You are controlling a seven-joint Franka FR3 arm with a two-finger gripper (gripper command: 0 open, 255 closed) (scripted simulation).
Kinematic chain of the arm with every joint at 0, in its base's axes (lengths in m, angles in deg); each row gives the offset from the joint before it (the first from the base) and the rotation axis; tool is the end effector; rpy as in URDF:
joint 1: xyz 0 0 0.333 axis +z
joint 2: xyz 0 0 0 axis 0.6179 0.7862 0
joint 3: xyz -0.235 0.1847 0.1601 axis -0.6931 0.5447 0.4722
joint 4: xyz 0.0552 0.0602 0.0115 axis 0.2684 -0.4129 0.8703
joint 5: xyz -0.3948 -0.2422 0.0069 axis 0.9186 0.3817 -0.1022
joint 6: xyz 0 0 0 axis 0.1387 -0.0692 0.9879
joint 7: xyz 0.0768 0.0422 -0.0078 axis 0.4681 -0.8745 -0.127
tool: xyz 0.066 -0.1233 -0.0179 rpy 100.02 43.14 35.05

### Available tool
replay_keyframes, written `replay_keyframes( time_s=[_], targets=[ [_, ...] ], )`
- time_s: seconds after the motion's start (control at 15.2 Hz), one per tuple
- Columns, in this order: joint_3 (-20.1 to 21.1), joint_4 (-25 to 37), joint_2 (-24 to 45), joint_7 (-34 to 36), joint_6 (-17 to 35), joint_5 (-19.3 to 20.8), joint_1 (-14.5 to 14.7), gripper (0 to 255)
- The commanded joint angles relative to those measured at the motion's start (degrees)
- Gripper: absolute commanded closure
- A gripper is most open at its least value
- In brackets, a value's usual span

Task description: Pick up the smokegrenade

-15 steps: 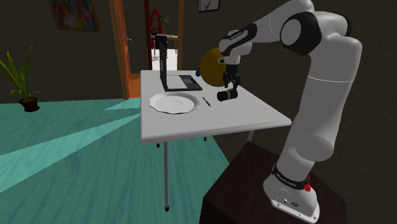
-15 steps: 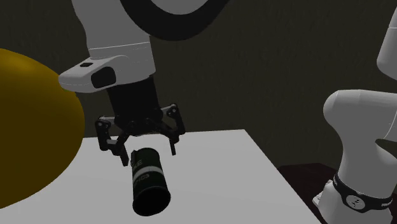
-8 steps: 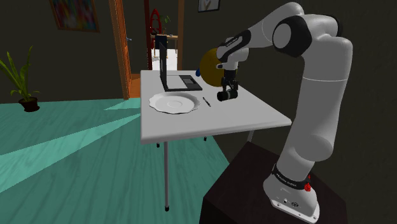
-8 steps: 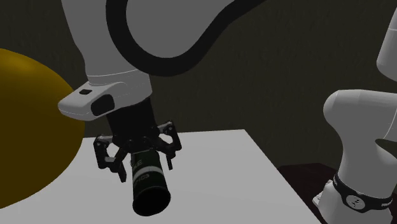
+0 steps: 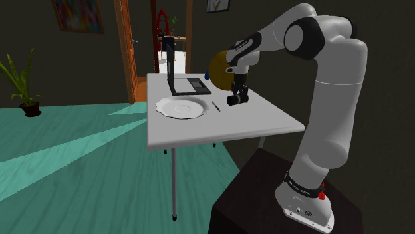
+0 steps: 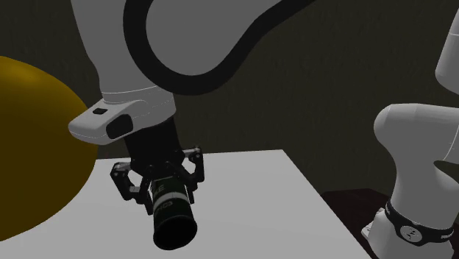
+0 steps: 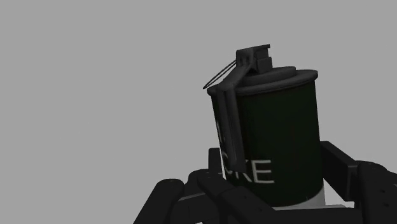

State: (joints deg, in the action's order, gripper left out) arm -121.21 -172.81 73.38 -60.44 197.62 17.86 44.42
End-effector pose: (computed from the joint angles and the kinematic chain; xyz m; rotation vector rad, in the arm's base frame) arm 0.5397 -0.3467 0.3470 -2.6138 -1.6007 0.1529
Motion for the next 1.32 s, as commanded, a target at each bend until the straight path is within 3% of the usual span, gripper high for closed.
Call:
replay_keyframes(
  time_s=[0.0,0.2,1.25],
  targets=[
    [0.0,-0.1,0.0,0.0,0.0,0.0,0.0,255],
    [0.0,-0.1,0.0,0.0,0.0,0.0,0.0,255],
    [-0.6,7.7,-4.0,1.6,-10.8,2.8,0.8,255]
  ],
)
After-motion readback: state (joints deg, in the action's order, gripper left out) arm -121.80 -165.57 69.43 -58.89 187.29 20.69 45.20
